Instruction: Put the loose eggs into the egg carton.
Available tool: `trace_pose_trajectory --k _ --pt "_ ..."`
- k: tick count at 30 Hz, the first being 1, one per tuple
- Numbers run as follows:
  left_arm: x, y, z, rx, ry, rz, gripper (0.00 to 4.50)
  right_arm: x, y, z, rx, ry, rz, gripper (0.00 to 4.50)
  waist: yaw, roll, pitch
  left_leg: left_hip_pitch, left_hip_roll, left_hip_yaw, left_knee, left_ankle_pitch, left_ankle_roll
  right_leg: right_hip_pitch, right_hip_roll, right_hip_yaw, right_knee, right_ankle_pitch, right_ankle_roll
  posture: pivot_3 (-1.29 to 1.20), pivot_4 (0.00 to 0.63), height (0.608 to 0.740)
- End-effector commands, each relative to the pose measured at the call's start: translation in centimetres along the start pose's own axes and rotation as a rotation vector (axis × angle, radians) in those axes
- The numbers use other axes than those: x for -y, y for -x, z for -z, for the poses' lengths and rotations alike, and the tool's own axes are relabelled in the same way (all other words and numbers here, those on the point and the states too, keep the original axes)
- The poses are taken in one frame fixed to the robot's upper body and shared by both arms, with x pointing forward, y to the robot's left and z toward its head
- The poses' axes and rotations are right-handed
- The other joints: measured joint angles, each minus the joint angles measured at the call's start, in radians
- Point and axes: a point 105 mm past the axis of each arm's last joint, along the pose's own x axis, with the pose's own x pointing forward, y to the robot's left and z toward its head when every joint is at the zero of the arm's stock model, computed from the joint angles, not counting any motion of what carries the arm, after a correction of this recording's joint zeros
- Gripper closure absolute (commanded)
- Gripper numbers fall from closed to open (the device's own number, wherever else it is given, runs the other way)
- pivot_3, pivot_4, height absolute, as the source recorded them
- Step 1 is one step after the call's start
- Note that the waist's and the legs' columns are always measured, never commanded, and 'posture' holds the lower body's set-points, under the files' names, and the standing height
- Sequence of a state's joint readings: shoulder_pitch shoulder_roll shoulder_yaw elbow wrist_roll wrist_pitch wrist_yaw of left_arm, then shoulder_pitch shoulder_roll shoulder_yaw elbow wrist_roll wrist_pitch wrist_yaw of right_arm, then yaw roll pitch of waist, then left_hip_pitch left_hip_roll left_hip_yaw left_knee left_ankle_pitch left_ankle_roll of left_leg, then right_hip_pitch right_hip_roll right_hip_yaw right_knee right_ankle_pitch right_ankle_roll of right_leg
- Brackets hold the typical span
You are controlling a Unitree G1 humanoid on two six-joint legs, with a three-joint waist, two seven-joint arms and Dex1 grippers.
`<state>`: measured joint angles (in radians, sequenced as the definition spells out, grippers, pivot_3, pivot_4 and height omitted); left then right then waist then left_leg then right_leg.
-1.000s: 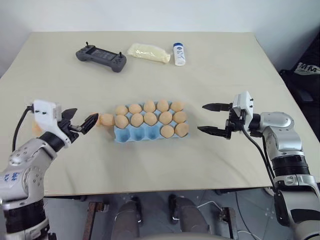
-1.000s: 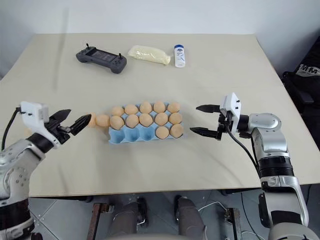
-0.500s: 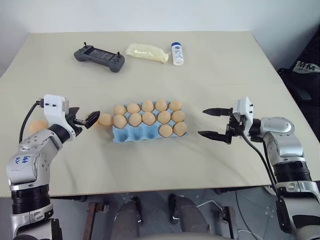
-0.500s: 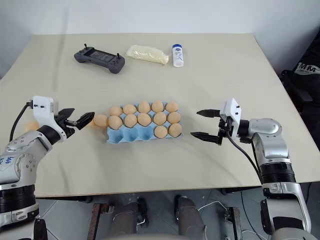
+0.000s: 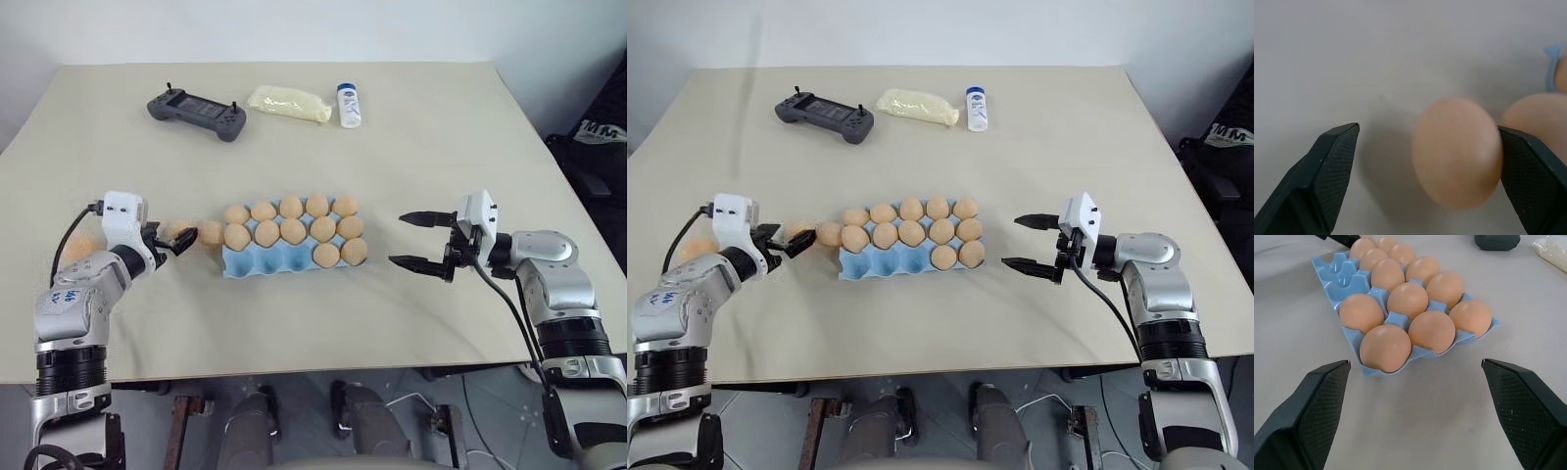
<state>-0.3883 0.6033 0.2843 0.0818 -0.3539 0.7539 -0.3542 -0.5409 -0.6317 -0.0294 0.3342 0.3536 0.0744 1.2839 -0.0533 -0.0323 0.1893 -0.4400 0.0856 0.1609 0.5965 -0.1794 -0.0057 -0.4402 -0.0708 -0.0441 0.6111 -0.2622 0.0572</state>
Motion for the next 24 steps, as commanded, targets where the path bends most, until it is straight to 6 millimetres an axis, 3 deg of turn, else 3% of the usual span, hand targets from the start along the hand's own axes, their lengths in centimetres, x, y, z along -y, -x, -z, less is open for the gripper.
trace_pose_trajectory --k 1,7,10,17,24 --pt "-0.2 0.1 -0.8 0.017 -0.032 -0.001 0.04 0.3 0.6 -1.2 0.020 0.040 0.021 0.00 0.000 0.000 0.000 0.000 0.000 0.000 0.000 0.000 0.000 0.000 0.000 -0.001 0.000 0.000 0.000 0.00 0.150 0.740" --pt "-0.1 -0.5 -0.7 0.013 -0.044 0.012 0.04 0.4 0.4 -1.1 0.018 0.039 0.026 0.00 0.001 0.000 0.000 0.000 -0.001 0.000 0.000 0.000 0.000 0.000 -0.002 -0.002 0.001 0.000 0.000 0.00 0.150 0.740" --pt "-0.2 -0.7 -0.5 0.004 -0.046 0.004 0.67 0.4 0.4 -1.1 0.019 0.040 0.029 0.00 0.000 0.000 0.000 0.000 -0.002 0.000 0.000 0.000 0.000 0.000 -0.003 -0.002 0.001 0.000 0.000 0.00 0.150 0.740" --pt "-0.9 -0.5 -0.6 0.025 -0.046 -0.018 2.79 0.5 0.5 -1.1 0.016 0.041 0.038 0.00 0.001 0.000 0.000 0.000 -0.002 0.000 0.000 0.000 0.000 0.000 -0.005 -0.006 0.002 0.001 0.002 0.00 0.150 0.740" --pt "-1.5 1.2 -1.5 0.061 -0.058 -0.051 2.95 0.6 0.6 -1.1 0.014 0.042 0.046 0.00 -0.003 0.000 0.000 0.001 -0.002 0.001 0.000 0.000 0.000 0.000 -0.005 -0.006 0.003 0.002 0.003 0.00 0.150 0.740"
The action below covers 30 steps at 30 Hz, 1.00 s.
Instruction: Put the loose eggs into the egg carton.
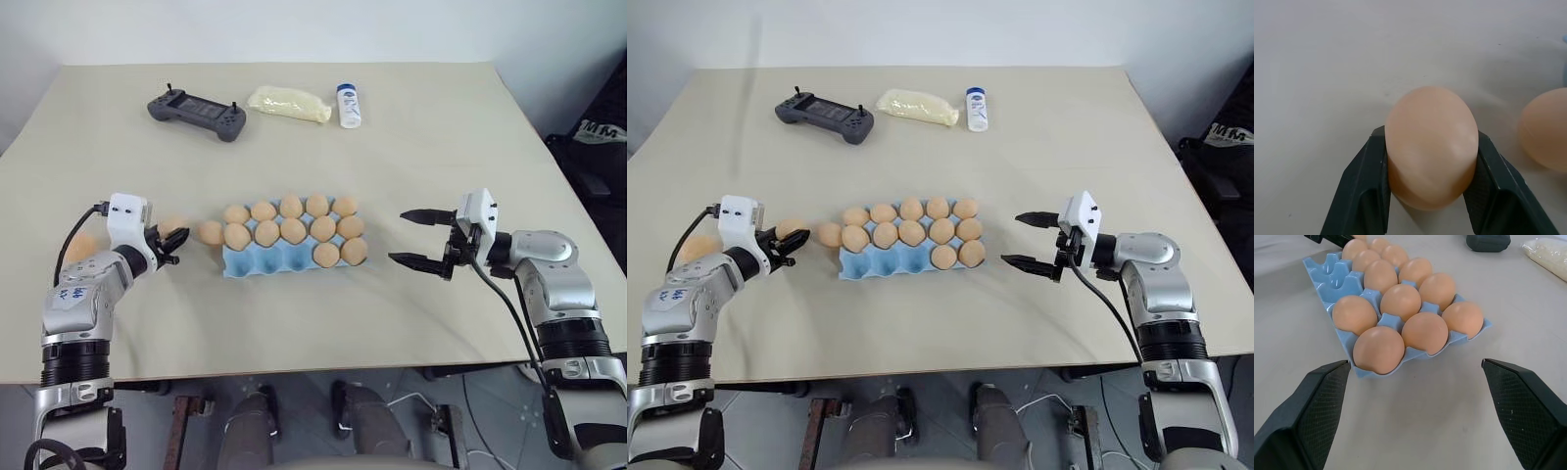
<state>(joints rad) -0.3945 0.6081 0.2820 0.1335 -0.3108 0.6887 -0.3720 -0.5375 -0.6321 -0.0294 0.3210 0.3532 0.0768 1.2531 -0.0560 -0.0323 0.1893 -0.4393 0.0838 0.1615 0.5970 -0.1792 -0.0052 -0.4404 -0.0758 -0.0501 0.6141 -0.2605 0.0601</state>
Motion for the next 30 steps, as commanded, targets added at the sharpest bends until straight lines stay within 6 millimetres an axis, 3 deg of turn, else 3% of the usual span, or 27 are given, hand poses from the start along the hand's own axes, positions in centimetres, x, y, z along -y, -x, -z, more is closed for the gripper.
trace_pose_trajectory --k 1,7,11,13,16,22,30 --pt "-0.6 1.7 -2.2 0.071 -0.031 -0.026 2.96 0.4 0.7 -1.0 0.015 0.036 0.022 0.00 0.000 0.000 0.000 0.000 0.000 0.000 0.000 0.000 0.000 -0.001 0.000 0.000 0.001 0.000 0.000 0.00 0.150 0.740" --pt "0.7 4.1 -7.2 0.291 -0.050 0.052 2.97 0.5 0.7 -1.1 0.019 0.038 0.029 0.00 0.003 0.000 0.000 -0.001 0.000 0.001 0.001 0.000 0.000 -0.003 0.000 0.000 0.004 0.000 -0.001 0.00 0.150 0.740" --pt "2.8 4.9 -9.6 0.338 -0.063 0.177 2.97 0.5 0.7 -1.3 0.038 0.040 0.029 0.00 0.003 0.000 0.000 -0.001 -0.001 0.001 0.003 0.000 0.000 -0.002 -0.001 0.000 0.004 0.000 -0.001 0.00 0.150 0.740" --pt "5.4 4.9 -11.2 0.389 -0.088 0.299 2.97 0.4 0.6 -1.5 0.046 0.040 0.025 0.00 0.005 0.000 0.000 -0.001 -0.001 0.001 0.003 0.000 0.000 -0.002 -0.001 0.000 0.005 0.000 -0.001 0.00 0.150 0.740" --pt "8.6 4.3 -12.1 0.399 -0.121 0.442 2.97 0.4 0.6 -1.7 0.058 0.040 0.021 0.00 0.007 0.000 0.000 -0.001 -0.002 0.001 0.005 0.000 0.001 -0.001 -0.001 0.000 0.004 0.000 -0.001 0.00 0.150 0.740" --pt "14.3 3.1 -11.0 0.332 -0.155 0.715 2.97 -0.4 1.0 -2.3 0.098 0.040 -0.006 0.00 0.006 0.000 0.000 -0.001 -0.003 0.001 0.008 0.000 0.001 0.000 0.001 0.000 0.005 0.000 0.001 0.00 0.150 0.740" --pt "18.7 2.7 -7.0 0.161 -0.156 0.957 2.97 -0.8 1.3 -2.4 0.096 0.043 0.017 0.00 0.003 0.000 0.000 -0.001 0.000 0.000 0.014 0.000 0.001 0.000 0.005 0.001 0.009 -0.001 -0.001 0.00 0.150 0.740"
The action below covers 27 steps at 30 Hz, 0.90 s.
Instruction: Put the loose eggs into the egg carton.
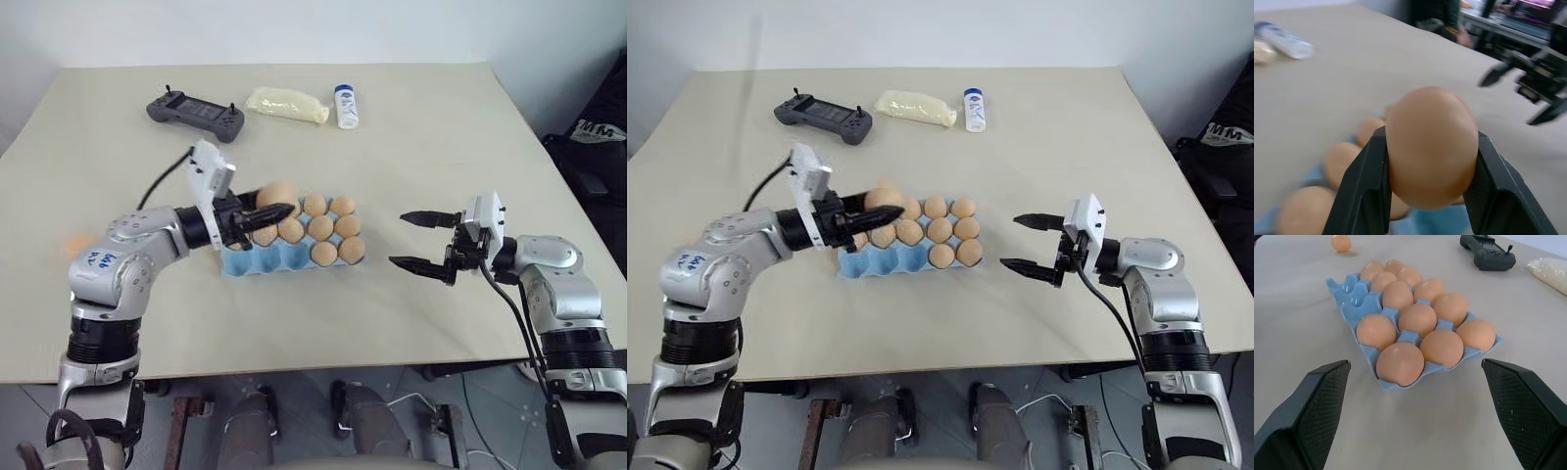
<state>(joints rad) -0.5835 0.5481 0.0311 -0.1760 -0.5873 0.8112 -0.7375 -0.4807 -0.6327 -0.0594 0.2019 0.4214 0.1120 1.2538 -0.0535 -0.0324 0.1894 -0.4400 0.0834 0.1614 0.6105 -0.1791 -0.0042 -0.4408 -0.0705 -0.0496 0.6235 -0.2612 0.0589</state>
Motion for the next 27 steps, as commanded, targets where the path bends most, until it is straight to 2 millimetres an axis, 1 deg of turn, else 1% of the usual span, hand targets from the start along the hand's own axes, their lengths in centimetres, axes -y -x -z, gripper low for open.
trace_pose_trajectory --k 1,3,6,11,20,22,24,27 --pt "1.0 -0.9 1.0 -0.045 0.011 0.077 2.97 0.3 1.0 -1.0 0.019 0.035 0.043 0.00 0.001 0.000 0.000 0.000 0.000 0.000 0.001 0.000 0.000 0.000 0.000 0.000 0.000 -0.001 -0.001 0.00 0.150 0.740" --pt "1.2 -1.0 1.7 -0.081 0.015 0.094 2.97 0.2 1.2 -0.8 0.013 0.033 0.050 0.00 0.001 0.000 0.000 0.000 -0.001 -0.002 0.002 0.000 0.001 0.002 -0.001 0.000 -0.002 -0.002 -0.005 0.00 0.150 0.740" --pt "1.0 -1.0 2.2 -0.099 0.020 0.080 2.97 0.1 1.5 -0.7 0.010 0.031 0.067 0.00 0.000 0.000 0.000 0.000 -0.002 -0.004 0.002 -0.001 0.002 0.003 -0.003 0.001 -0.004 -0.006 -0.014 0.00 0.150 0.740" --pt "-0.2 -0.8 2.8 -0.104 0.017 0.025 2.97 -0.1 1.8 -0.4 0.003 0.026 0.080 0.00 0.001 0.000 0.000 0.000 -0.003 -0.006 0.003 -0.001 0.003 0.004 -0.005 0.001 -0.004 -0.006 -0.013 0.00 0.150 0.740" --pt "-0.4 -2.0 3.2 -0.095 0.027 0.056 2.97 0.2 1.6 -0.5 -0.001 0.029 0.090 0.00 0.003 0.000 0.000 0.000 -0.003 -0.009 0.002 -0.001 0.004 0.007 -0.005 -0.002 -0.007 -0.006 -0.013 0.00 0.150 0.740" --pt "-0.4 -2.1 3.4 -0.098 0.026 0.061 2.30 0.2 1.6 -0.5 -0.003 0.030 0.092 0.00 0.003 0.000 0.000 0.000 -0.003 -0.010 0.002 -0.001 0.004 0.007 -0.005 -0.002 -0.007 -0.006 -0.013 0.00 0.150 0.740" --pt "-0.5 -2.2 3.5 -0.103 0.028 0.059 1.73 0.2 1.7 -0.5 -0.005 0.030 0.094 0.00 0.003 0.000 0.000 0.000 -0.003 -0.010 0.002 -0.001 0.004 0.007 -0.005 -0.002 -0.007 -0.006 -0.013 0.00 0.150 0.740" --pt "-1.0 -2.2 3.7 -0.113 0.033 0.026 0.76 0.3 1.7 -0.5 -0.008 0.031 0.095 0.00 0.003 0.000 0.000 0.000 -0.003 -0.011 0.002 -0.001 0.004 0.007 -0.005 -0.003 -0.007 -0.006 -0.013 0.00 0.150 0.740"
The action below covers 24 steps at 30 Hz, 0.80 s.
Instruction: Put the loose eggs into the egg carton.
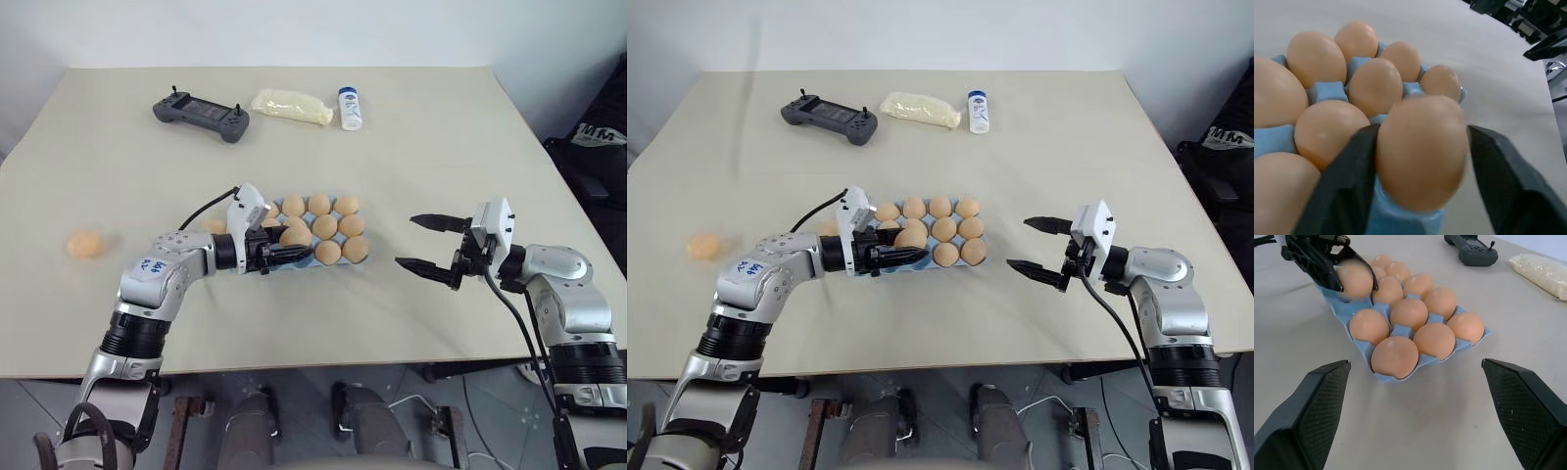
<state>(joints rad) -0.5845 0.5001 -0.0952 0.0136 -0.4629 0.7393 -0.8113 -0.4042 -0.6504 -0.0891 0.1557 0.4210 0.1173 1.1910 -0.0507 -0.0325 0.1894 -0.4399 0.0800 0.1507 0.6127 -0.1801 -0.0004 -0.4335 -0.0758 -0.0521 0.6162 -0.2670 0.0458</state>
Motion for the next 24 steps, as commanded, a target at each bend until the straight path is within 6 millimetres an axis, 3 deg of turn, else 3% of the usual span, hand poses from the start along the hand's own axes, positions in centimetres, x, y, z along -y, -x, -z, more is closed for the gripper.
trace_pose_trajectory --k 1,2,3,11,16,24 --pt "-0.2 0.0 -1.3 0.023 -0.047 -0.019 0.43 0.4 0.5 -1.4 0.021 0.045 0.015 0.00 0.001 0.000 0.000 0.000 0.000 0.000 0.000 0.000 0.000 0.001 0.000 0.000 0.000 0.000 0.000 0.00 0.150 0.740" --pt "-0.3 0.0 -1.3 0.021 -0.047 -0.022 0.10 0.5 0.5 -1.4 0.021 0.045 0.015 0.00 0.001 0.000 0.000 0.000 0.000 -0.001 0.000 0.000 0.000 0.001 0.000 -0.001 -0.001 0.000 0.000 0.00 0.150 0.740" --pt "-0.3 0.0 -1.3 0.021 -0.047 -0.025 0.04 0.5 0.4 -1.4 0.020 0.045 0.015 0.00 0.000 0.000 0.000 0.000 0.000 -0.001 0.000 0.000 0.000 0.001 0.000 -0.001 -0.001 0.000 0.000 0.00 0.150 0.740" --pt "-0.4 1.2 -3.0 0.048 -0.089 -0.051 0.04 0.8 0.1 -1.5 0.021 0.047 0.009 0.00 -0.002 0.000 0.000 0.000 0.000 -0.001 0.000 0.000 0.000 0.003 0.000 -0.001 -0.003 0.000 0.000 0.00 0.150 0.740" --pt "-0.1 3.6 -5.6 0.137 -0.148 -0.107 0.04 1.0 -0.1 -1.5 0.021 0.049 -0.003 0.00 -0.002 0.000 0.000 0.000 0.001 -0.001 -0.002 0.000 0.001 0.002 0.000 -0.001 -0.004 0.000 0.000 0.00 0.150 0.740" --pt "0.3 7.6 -5.8 0.217 -0.145 -0.270 0.04 1.2 -0.5 -1.5 0.022 0.047 -0.023 0.00 -0.003 0.001 0.000 0.000 0.001 -0.001 -0.003 -0.001 0.001 0.002 0.000 0.000 -0.005 0.000 0.000 0.00 0.150 0.740"
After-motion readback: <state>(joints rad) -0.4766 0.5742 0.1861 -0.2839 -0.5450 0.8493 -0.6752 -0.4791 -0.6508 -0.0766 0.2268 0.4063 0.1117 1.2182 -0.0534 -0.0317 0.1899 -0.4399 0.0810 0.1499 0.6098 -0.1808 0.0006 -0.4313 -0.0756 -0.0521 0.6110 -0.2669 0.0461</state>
